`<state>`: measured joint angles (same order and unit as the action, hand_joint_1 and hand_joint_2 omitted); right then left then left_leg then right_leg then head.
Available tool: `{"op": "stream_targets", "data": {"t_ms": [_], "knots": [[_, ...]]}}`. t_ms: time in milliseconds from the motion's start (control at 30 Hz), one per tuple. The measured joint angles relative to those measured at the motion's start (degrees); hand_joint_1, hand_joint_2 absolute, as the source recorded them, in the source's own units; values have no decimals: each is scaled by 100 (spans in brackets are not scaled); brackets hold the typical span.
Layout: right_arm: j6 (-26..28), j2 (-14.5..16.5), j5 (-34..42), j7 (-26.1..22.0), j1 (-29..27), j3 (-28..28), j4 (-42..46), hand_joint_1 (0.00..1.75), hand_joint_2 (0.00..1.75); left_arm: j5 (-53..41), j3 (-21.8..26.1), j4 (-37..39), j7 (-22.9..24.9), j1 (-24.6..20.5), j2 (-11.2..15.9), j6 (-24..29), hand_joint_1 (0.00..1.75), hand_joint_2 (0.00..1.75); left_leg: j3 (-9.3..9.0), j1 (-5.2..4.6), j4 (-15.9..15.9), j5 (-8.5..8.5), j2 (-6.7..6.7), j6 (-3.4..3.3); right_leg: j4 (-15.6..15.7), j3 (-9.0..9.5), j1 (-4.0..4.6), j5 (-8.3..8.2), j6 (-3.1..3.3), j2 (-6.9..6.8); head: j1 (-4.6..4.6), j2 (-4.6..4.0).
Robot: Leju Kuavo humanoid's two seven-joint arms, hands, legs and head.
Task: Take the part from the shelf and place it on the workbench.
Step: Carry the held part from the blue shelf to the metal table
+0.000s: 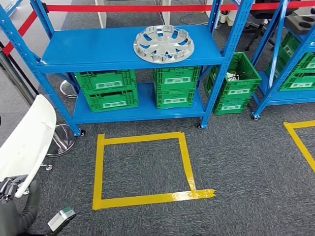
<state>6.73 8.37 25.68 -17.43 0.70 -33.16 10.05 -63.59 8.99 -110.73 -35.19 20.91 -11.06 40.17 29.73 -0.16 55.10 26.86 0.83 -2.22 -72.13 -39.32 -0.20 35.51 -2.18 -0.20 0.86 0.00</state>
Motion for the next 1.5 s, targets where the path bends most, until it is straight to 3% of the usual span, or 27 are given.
{"op": "stream_targets", "data": {"t_ms": [67,100,133,200,267,333,400,467,500,533,567,600,633,667,733,800,867,1000,1033,1067,1133,1200,1233,1333,1367,1467,1500], "knots": [[0,0,0,3,-1,0,-1,0,0,1,6,0,0,0,0,0,175,175,257,0,65,-155,3,21,-199,179,-2,-288,-11,0,2,0],[0,0,0,6,-2,0,-1,0,0,1,8,0,0,0,0,0,175,175,383,2,107,-223,3,38,-7,411,-6,-477,-12,1,2,0],[0,1,-1,8,1,0,-1,0,0,1,10,-1,0,0,0,0,175,175,489,-1,152,-284,1,61,373,745,-10,-539,-9,5,5,1],[-1,1,-2,5,14,0,-1,0,0,1,17,-7,0,0,0,1,175,175,630,-16,232,-405,-1,113,1295,1400,-7,-354,33,21,6,2],[-3,2,-2,0,22,0,0,0,0,1,24,-11,0,1,0,1,175,175,681,-18,243,-536,1,165,1722,1604,17,-202,110,30,2,1],[-4,6,-1,1,10,0,-3,0,0,1,35,-11,0,10,0,1,175,175,728,4,264,-511,-15,227,1707,1466,14,-305,212,2,-5,-1],[-4,9,0,4,-2,-1,-5,0,0,1,50,-11,0,22,0,0,175,175,809,24,598,-18,-34,292,1704,1297,0,-462,304,-31,-33,-1],[-4,10,-1,3,-2,-1,-5,0,0,1,58,-11,0,26,0,0,175,175,886,36,1305,621,-38,336,1690,1113,11,-625,336,-44,-61,0],[-4,11,-1,2,0,-1,-6,0,0,1,59,-11,0,25,0,0,175,175,888,39,1641,758,-38,346,1672,1015,16,-706,335,-50,-61,0],[-4,11,0,1,1,0,-6,0,0,1,60,-11,0,25,0,-1,175,175,837,42,1854,738,-38,348,1645,909,20,-784,330,-57,-62,0],[-4,11,0,1,3,0,-5,0,0,1,60,-11,0,24,0,-1,175,175,712,42,1877,601,-39,341,1611,800,22,-849,321,-62,-62,0],[-4,11,1,-6,4,0,-5,0,0,13,60,-11,0,22,2,-2,175,175,502,41,1701,418,-41,323,1573,682,24,-907,309,-63,-63,0],[-3,11,3,-26,4,0,-4,0,0,28,53,-10,0,15,6,-2,175,175,205,37,1347,306,-46,289,1539,584,24,-957,292,-60,-63,0],[-3,13,8,-55,4,0,-2,0,0,42,36,-6,-2,-6,10,-2,175,175,-140,26,866,315,-50,248,1508,511,31,-999,268,-56,-64,0],[-2,14,20,-115,3,0,0,0,0,56,-23,15,-19,-83,15,-2,175,175,-614,-6,126,484,-53,187,1478,441,34,-1098,206,-64,-63,0],[1,13,29,-138,-1,0,-1,0,0,51,-69,41,-48,-149,14,-3,175,175,-663,-25,-67,509,-42,143,1486,410,23,-1195,136,-75,-72,0],[5,10,34,-152,-6,0,-2,0,0,50,-92,63,-64,-180,11,-5,175,175,-562,-9,-79,398,-16,75,1362,307,11,-1084,74,-46,-64,-1],[9,5,37,-164,-11,0,-2,0,0,68,-118,118,-83,-207,8,-7,175,175,-268,-4,-66,168,13,13,72,-121,6,-213,-5,-1,-14,0],[9,4,37,-165,-16,1,-2,0,0,85,-122,135,-95,-207,8,-7,175,175,-195,-7,-48,122,15,17,-88,-104,6,-139,-9,0,-14,0],[8,3,37,-165,-24,1,-2,0,0,106,-126,152,-111,-207,7,-7,175,175,-130,-8,-24,87,15,25,-11,34,6,-175,-8,0,-13,0],[4,2,37,-168,-40,1,-2,0,0,158,-133,183,-138,-209,7,-7,175,175,-30,-8,37,44,14,50,712,590,6,-423,16,-1,-11,0],[-2,1,36,-179,-42,2,-2,0,0,211,-149,209,-108,-217,9,-7,175,175,51,-31,113,26,17,89,1414,1039,12,-545,60,0,-13,0],[-5,0,35,-187,-42,2,-2,0,0,234,-170,221,-49,-221,14,-7,175,175,84,-40,142,13,18,114,1553,1108,17,-541,90,3,-14,0],[-7,1,34,-200,-60,1,-2,0,0,298,-286,259,270,-221,84,-7,175,175,132,-39,169,-24,15,199,1581,1058,15,-573,198,2,-13,0],[-7,1,34,-200,-64,1,-2,0,0,319,-327,268,366,-221,122,-7,175,175,137,-37,159,-30,11,171,1586,1044,13,-587,211,1,-28,0],[-7,1,31,-200,-63,1,-2,0,0,357,-424,290,518,-214,219,-7,175,175,154,-41,140,-32,0,-27,1580,1016,28,-591,207,0,-94,0],[-7,1,28,-200,-63,1,-2,0,0,360,-451,295,548,-209,244,-7,175,175,155,-40,144,-38,-2,-43,1576,1013,34,-592,215,-3,-102,0]]}}
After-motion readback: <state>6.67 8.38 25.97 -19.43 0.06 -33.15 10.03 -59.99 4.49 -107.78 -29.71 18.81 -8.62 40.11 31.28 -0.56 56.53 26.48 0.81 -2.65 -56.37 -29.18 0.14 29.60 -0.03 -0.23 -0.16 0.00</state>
